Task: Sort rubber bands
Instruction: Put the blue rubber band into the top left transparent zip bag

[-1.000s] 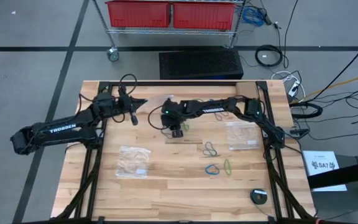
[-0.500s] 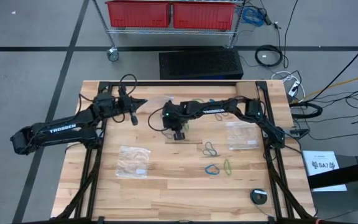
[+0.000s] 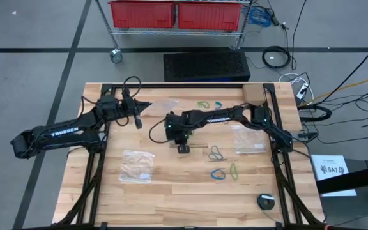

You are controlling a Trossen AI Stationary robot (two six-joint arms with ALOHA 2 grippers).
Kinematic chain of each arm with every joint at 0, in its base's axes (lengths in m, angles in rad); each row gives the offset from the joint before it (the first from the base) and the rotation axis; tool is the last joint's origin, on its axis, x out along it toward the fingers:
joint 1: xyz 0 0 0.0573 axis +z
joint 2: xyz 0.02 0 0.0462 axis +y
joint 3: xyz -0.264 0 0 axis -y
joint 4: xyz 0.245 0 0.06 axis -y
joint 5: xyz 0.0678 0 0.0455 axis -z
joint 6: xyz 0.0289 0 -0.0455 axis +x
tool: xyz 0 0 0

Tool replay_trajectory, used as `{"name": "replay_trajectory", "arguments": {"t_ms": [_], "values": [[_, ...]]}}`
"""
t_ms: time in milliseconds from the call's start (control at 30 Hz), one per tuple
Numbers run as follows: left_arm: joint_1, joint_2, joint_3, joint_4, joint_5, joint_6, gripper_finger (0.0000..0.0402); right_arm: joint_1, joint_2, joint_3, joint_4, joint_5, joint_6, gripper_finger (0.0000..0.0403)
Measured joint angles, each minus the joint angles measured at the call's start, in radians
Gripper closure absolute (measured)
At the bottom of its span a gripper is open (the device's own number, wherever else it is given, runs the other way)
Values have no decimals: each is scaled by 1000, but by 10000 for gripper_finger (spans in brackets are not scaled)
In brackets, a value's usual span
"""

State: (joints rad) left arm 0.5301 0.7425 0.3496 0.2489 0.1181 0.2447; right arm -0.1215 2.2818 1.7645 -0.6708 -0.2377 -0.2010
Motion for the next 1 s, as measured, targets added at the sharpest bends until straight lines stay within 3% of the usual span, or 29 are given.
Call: {"name": "replay_trajectory", "arguments": {"t_ms": [333,533,733,1000], "values": [[0,0,0,-6,0,-1,402,3,-1,32,102,69,73,207],[0,0,0,-6,0,-1,402,9,7,27,190,228,100,141],[0,0,0,-6,0,-2,402,3,41,27,226,259,69,120],[0,0,0,-6,0,-2,402,-17,95,33,200,236,54,138]]}}
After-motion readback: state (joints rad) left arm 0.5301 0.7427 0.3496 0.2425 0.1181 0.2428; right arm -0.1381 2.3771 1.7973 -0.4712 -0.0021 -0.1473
